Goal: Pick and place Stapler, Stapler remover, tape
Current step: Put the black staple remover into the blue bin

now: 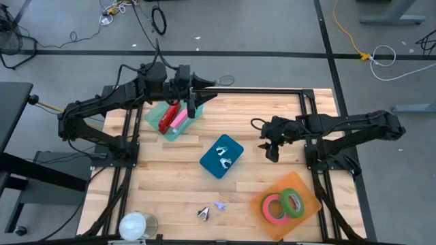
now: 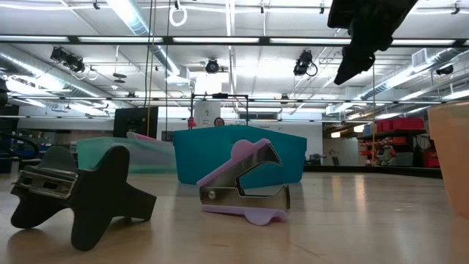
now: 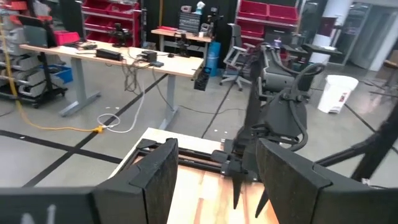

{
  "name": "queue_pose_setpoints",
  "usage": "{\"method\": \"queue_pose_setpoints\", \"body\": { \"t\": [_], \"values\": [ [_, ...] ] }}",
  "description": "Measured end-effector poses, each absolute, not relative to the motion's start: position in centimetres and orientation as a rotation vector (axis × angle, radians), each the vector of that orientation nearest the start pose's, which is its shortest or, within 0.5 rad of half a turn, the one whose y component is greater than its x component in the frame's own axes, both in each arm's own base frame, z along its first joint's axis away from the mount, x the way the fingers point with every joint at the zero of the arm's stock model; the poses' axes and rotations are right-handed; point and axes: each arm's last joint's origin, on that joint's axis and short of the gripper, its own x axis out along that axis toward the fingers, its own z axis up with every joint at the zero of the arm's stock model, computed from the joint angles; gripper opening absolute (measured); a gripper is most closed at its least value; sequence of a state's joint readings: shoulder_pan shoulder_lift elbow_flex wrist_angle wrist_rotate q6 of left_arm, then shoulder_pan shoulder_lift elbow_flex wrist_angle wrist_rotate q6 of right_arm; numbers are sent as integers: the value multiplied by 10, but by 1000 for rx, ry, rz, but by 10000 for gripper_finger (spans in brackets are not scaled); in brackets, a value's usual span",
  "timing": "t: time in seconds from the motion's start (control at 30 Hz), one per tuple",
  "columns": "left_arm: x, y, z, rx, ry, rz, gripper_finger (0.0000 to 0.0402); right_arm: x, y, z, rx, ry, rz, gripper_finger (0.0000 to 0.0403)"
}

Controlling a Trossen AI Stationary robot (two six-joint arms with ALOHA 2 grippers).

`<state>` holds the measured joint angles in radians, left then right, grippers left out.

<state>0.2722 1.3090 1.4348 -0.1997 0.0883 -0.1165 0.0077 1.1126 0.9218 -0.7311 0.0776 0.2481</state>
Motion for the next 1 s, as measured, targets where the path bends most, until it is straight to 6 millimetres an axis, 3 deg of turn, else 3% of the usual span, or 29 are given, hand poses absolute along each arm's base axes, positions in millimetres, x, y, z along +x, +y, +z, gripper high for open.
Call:
{"method": "queue_pose_setpoints", "body": {
  "t": [0.23,0.5,0.73,1.0],
  "values": [
    [272,79,442,-132,61,197,220,213,-13,276,256,910,-174,192],
    [273,101,436,-143,77,207,220,213,-27,276,216,901,-149,192],
    [285,121,413,-185,192,222,220,216,-36,280,206,844,-171,192],
    [309,131,378,-240,345,201,220,216,-37,280,208,840,-177,192]
  ]
}}
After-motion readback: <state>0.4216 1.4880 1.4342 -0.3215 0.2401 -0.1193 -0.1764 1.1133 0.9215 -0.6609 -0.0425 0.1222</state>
